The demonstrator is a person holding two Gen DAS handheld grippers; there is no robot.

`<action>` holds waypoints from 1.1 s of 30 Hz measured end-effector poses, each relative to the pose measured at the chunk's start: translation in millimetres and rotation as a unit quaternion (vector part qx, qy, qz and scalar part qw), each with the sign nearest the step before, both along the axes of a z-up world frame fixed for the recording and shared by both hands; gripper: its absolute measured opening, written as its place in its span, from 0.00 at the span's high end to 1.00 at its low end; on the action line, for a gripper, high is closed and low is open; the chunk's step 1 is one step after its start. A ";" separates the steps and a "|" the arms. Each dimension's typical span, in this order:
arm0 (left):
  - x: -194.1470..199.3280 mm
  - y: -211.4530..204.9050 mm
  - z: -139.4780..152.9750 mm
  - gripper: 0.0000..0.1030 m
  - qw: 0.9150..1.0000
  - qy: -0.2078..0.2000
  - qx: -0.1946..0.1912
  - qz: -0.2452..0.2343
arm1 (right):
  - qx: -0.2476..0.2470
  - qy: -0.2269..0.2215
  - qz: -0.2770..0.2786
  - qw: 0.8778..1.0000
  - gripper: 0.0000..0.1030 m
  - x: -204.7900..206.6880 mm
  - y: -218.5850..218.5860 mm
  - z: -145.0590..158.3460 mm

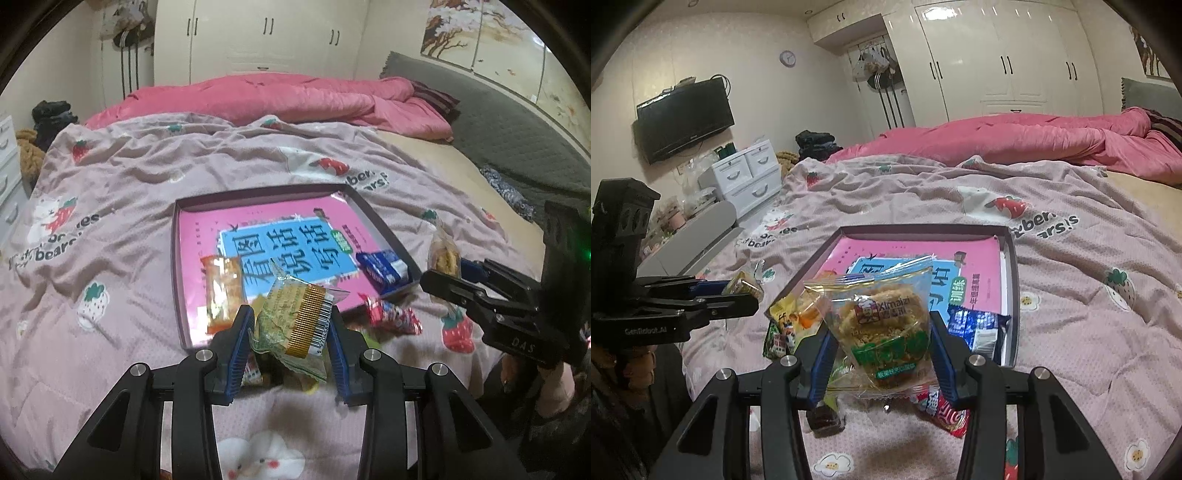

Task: Organize snacks
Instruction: 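Lift the biscuit packet with the left tool while the right tool carries the clear bag, then lower the biscuit packet into the tray with left tool while right tool lowers clear bag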

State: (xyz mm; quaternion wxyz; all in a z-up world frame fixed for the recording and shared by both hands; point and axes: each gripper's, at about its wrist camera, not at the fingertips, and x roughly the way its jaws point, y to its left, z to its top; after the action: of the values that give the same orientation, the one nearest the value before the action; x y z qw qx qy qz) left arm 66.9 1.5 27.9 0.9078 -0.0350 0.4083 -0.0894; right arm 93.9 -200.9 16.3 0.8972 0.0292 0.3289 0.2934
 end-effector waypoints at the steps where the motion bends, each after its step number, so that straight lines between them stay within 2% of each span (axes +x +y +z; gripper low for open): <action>1: 2.6 -0.5 1.6 0.61 1.000 -0.003 0.001 0.001 | 0.002 0.000 -0.002 1.000 0.54 1.4 -1.0 0.1; 8: 17.8 -6.1 8.0 0.61 1.000 -0.019 0.011 0.003 | 0.003 -0.006 -0.017 1.000 0.54 11.1 -4.4 2.0; 16: 34.8 -10.2 7.4 0.61 1.000 -0.021 0.008 0.005 | -0.024 -0.021 -0.030 0.999 0.54 17.1 -2.3 3.2; 33: 60.5 -10.9 -17.7 0.61 1.000 -0.003 0.001 0.017 | -0.035 -0.019 -0.042 0.998 0.54 40.4 -2.0 -4.5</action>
State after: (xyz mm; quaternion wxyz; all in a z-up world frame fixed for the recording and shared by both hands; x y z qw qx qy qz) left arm 127.3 -9.4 10.2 0.9106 -0.0410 0.4047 -0.0734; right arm 134.4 -202.9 11.8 0.9154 0.0061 0.3199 0.2443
